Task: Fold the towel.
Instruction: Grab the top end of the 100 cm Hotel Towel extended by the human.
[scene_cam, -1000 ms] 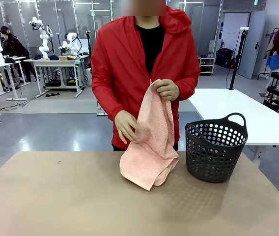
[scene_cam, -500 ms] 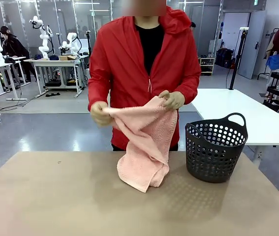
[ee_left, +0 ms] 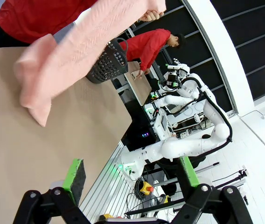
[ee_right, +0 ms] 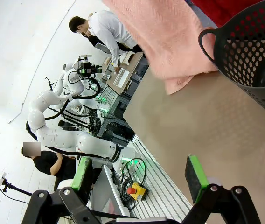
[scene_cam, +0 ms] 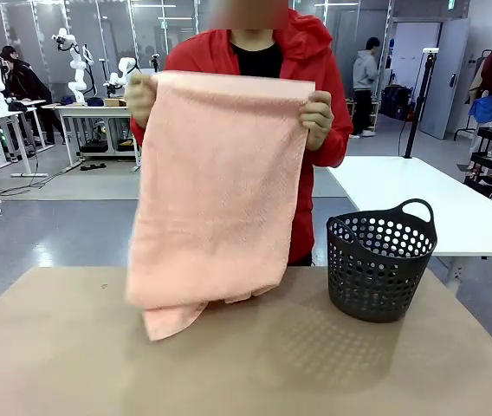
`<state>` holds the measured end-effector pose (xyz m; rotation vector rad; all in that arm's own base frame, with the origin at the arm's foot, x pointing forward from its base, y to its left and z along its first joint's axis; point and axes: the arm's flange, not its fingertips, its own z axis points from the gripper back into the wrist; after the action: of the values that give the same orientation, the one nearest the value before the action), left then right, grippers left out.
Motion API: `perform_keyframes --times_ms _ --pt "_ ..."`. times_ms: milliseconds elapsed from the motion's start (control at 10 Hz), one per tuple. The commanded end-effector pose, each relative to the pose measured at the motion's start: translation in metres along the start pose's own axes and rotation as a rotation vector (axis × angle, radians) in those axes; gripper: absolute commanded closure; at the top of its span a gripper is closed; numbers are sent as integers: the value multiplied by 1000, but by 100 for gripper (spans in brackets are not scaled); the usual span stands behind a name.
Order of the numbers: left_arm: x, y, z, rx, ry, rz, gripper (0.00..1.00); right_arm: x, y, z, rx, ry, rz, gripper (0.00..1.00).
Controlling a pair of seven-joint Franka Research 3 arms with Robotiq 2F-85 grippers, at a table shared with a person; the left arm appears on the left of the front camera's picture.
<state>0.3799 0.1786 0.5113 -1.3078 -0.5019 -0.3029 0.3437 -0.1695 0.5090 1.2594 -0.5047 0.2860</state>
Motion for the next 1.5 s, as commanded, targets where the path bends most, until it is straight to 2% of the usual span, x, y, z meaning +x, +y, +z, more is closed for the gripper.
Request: perform_keyframes --times_ms 0,1400 --pt "0 0 0 -9 -1 -5 0 0 -1 0 8 -4 20 0" --pt "0 0 0 -9 -1 -5 0 0 -1 0 8 -4 20 0"
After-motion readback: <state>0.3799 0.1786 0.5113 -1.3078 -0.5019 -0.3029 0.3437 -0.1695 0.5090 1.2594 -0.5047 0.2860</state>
